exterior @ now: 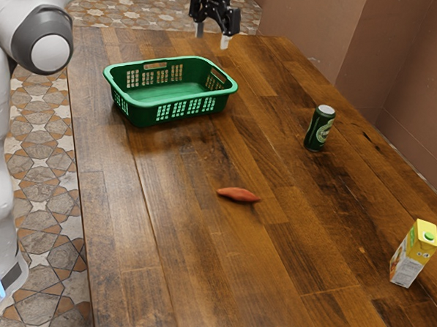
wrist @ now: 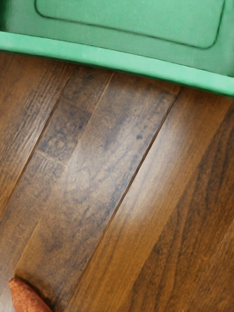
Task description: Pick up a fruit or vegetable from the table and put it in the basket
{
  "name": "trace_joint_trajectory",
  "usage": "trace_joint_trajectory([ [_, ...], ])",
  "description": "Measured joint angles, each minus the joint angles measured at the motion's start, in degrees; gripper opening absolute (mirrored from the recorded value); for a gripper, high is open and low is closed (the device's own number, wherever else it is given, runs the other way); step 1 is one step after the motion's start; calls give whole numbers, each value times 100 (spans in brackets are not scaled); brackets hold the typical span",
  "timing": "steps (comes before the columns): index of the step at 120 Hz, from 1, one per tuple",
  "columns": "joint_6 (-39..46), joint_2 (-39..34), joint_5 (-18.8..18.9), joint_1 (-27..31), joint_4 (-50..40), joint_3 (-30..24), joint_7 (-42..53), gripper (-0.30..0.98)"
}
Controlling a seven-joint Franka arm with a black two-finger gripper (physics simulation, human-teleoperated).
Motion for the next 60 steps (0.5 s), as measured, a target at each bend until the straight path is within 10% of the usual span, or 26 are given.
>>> trace_joint_trajectory([
  [60,639,131,286,-582,1159,-212,1015,66],
])
